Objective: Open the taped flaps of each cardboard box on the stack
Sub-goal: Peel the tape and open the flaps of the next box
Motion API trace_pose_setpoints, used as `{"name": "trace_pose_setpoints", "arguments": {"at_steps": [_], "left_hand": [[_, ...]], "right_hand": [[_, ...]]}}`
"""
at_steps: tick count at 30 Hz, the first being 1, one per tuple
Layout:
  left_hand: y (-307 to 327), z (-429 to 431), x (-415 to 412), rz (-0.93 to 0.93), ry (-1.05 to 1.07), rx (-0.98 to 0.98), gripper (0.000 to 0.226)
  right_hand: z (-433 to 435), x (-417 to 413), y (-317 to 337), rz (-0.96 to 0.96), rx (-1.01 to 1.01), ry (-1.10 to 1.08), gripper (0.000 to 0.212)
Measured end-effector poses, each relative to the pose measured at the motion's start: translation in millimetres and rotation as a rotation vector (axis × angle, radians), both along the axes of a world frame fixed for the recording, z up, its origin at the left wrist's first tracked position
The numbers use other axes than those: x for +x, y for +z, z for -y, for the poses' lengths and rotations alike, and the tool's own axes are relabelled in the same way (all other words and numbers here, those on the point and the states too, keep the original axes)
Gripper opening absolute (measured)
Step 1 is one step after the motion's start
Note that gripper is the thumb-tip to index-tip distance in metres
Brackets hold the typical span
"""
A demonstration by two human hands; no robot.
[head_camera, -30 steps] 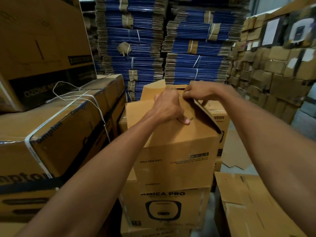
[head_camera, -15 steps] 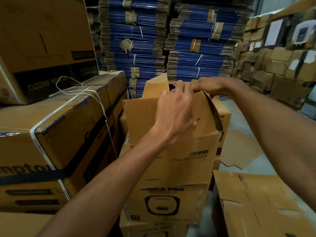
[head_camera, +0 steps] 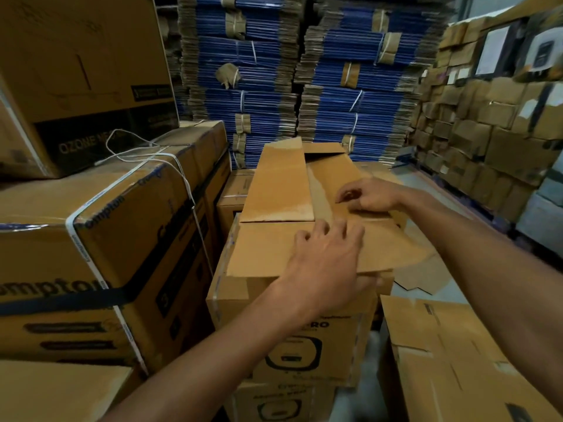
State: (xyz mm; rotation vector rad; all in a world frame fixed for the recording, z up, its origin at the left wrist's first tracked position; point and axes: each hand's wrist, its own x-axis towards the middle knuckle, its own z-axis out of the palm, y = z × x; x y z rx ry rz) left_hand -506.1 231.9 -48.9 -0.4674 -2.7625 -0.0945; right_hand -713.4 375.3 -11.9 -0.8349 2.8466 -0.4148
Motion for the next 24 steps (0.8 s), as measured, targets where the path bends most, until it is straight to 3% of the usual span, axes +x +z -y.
{"name": "trace_pose_setpoints", "arguments": {"at_steps": [3, 7, 11, 15, 18, 21, 24], "left_hand": [[-4, 10, 1, 0.166, -0.122, 0.032, 0.086], [-7, 34, -13, 0.270, -0.282, 0.011, 0.098], [-14, 43, -29, 0.324, -0.323, 0.122, 0.078], [-30, 60, -49, 0.105, -0.341, 0.056, 0.057], [-33, 64, -53, 0.050, -0.313, 0.175, 0.042], [-21, 63, -59, 0.072, -0.266, 0.200, 0.045], [-1, 62, -70, 0.111, -0.158, 0.024, 0.051]], "right_hand": [[-1, 14, -13, -0.105, -0.032, 0.003, 0.034], [6, 39, -26, -0.239, -0.068, -0.060, 0.038], [18, 64, -29, -0.307, -0.038, -0.189, 0.039], [18, 84, -55, -0.513, -0.050, -0.151, 0.044], [15, 87, -67, -0.590, -0.003, -0.172, 0.057], [20, 90, -69, -0.602, 0.026, -0.186, 0.060], [22, 91, -69, -0.623, 0.040, -0.197, 0.062]]}}
